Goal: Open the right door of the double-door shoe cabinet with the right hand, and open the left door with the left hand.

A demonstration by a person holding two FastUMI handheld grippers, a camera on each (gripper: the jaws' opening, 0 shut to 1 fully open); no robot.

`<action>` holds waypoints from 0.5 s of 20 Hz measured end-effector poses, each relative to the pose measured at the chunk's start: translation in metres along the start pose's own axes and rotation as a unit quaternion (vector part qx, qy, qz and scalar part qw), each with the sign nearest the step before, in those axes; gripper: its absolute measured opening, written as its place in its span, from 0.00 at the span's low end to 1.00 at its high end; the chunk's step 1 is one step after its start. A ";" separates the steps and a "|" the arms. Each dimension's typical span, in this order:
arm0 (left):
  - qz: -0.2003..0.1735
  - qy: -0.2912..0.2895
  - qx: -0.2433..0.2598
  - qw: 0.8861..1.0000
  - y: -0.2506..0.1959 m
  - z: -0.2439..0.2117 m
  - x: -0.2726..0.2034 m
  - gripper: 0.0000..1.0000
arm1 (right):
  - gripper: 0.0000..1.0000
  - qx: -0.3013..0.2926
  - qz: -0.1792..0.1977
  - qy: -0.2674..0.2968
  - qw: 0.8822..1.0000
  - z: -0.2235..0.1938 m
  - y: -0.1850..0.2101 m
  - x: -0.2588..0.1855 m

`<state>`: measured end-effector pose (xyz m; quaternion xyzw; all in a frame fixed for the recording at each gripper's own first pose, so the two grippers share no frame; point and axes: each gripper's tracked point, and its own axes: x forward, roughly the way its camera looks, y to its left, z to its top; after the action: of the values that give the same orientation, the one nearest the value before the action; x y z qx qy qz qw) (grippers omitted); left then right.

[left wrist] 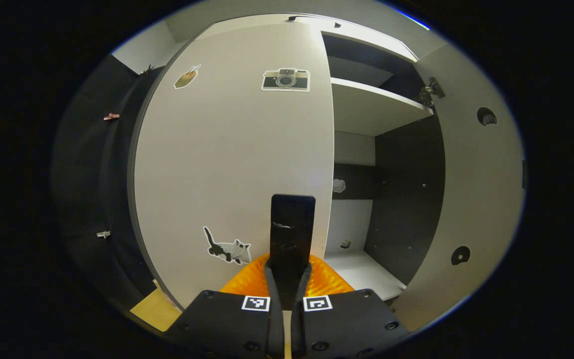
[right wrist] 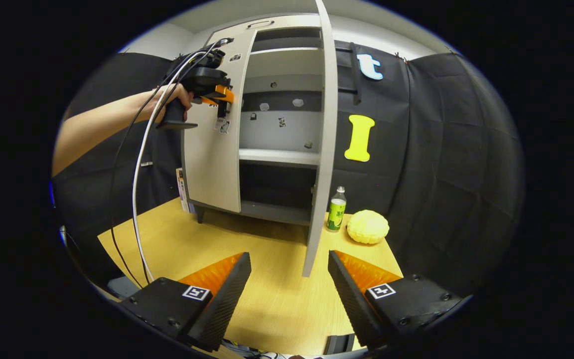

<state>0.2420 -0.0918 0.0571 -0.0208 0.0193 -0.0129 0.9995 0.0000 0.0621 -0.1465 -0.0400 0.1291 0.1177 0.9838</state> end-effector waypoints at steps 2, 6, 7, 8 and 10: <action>-0.012 0.001 0.000 1.000 0.003 -0.001 -0.007 0.10 | 0.99 0.004 -0.003 -0.014 1.000 0.016 0.016 -0.006; -0.035 0.001 0.001 0.999 0.010 0.000 -0.017 0.10 | 0.98 0.022 -0.026 -0.034 0.999 0.051 0.036 -0.006; -0.040 0.000 0.001 0.999 0.012 0.000 -0.021 0.10 | 0.98 0.026 -0.033 -0.039 0.998 0.059 0.042 -0.008; -0.046 -0.001 0.000 0.999 0.015 0.001 -0.024 0.10 | 0.98 0.028 -0.042 -0.042 0.998 0.067 0.048 -0.009; -0.056 -0.002 -0.002 0.998 0.018 0.002 -0.031 0.10 | 0.98 0.032 -0.055 -0.053 0.997 0.082 0.060 -0.016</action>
<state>0.2119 -0.0729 0.0596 -0.0235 0.0157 -0.0692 0.9972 -0.0091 0.1252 -0.0668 -0.0087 0.0781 0.0616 0.9950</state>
